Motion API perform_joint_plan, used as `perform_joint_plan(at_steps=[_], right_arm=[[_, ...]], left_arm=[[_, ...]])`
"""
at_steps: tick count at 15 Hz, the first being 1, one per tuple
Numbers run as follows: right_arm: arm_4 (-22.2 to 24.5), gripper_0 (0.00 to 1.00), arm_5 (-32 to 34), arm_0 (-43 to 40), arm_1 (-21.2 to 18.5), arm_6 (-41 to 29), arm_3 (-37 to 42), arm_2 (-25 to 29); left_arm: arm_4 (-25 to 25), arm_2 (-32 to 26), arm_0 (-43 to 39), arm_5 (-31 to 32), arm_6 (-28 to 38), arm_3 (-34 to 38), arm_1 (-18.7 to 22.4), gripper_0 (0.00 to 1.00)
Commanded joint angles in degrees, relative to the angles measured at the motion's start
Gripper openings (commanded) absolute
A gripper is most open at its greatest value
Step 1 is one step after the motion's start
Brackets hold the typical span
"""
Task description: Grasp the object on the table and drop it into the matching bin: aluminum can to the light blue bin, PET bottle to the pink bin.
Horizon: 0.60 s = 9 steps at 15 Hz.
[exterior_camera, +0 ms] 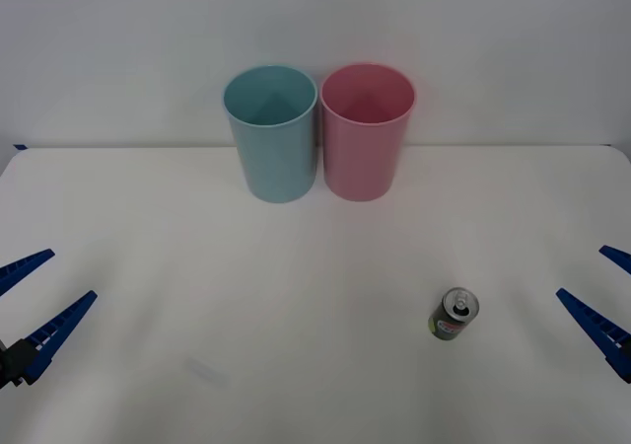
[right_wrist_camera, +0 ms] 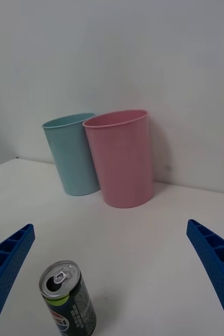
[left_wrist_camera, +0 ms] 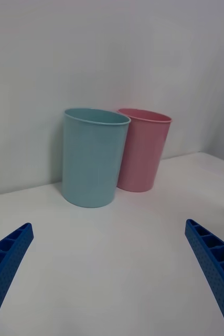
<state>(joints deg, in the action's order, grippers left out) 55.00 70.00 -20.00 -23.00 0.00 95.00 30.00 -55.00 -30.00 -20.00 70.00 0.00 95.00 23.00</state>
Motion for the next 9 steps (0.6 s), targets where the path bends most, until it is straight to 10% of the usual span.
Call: perform_joint_plan(at_steps=[1, 9], right_arm=[[0.0, 1.0, 0.0, 0.0, 0.0, 0.0, 0.0, 0.0], [0.9, 1.0, 0.4, -1.27, -0.73, 0.52, -1.04, -0.29]], left_arm=[[0.0, 0.0, 0.0, 0.0, 0.0, 0.0, 0.0, 1.0], [0.0, 0.0, 0.0, 0.0, 0.0, 0.0, 0.0, 1.0]])
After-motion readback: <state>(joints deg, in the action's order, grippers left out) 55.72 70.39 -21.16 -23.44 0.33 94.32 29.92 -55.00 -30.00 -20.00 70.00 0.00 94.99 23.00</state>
